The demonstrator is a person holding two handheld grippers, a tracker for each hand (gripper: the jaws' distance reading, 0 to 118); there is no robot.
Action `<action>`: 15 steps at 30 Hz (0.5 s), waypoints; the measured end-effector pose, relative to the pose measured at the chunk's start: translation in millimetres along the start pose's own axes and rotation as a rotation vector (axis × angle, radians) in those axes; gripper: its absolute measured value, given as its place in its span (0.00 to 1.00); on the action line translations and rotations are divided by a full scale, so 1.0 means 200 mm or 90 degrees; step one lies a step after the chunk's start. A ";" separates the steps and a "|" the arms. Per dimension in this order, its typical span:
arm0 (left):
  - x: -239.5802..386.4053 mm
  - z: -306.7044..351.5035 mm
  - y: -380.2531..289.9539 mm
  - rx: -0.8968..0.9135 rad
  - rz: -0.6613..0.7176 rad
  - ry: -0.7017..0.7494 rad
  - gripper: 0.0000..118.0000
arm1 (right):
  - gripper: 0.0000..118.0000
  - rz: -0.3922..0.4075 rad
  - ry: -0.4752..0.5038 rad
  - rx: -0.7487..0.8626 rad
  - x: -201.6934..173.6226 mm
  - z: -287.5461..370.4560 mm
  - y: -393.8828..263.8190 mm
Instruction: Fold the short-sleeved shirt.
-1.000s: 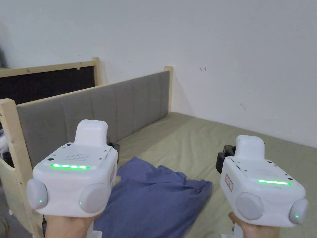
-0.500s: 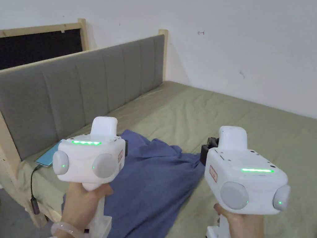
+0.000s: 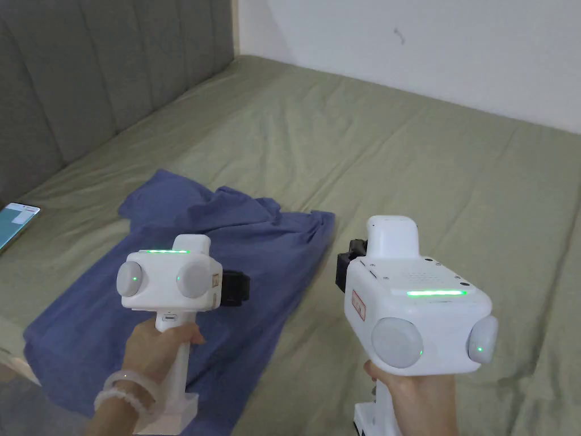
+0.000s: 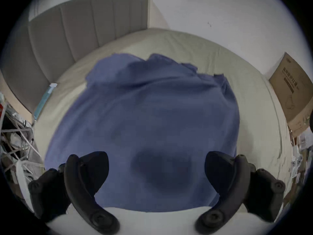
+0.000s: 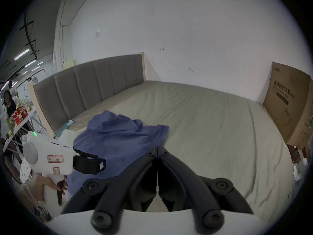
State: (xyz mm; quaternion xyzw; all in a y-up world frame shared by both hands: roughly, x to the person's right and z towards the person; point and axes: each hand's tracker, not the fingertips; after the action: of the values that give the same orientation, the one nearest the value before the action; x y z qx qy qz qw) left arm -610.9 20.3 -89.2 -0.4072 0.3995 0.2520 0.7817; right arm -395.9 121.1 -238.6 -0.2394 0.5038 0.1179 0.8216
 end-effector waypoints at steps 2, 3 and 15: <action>0.02 -0.07 -0.01 -0.017 -0.012 -0.006 0.97 | 0.00 -0.005 -0.002 -0.012 0.02 -0.04 -0.02; 0.03 -0.11 -0.02 -0.032 -0.018 -0.012 0.94 | 0.00 -0.006 -0.005 -0.018 0.02 -0.05 -0.03; 0.03 -0.03 0.04 -0.040 -0.002 0.023 0.03 | 0.00 -0.063 -0.020 -0.050 0.11 -0.09 -0.08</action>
State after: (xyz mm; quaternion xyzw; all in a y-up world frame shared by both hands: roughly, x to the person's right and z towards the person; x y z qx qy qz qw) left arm -614.7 19.8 -100.2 -0.4370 0.4044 0.2558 0.7616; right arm -392.2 98.0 -261.1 -0.2945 0.4732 0.1004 0.8241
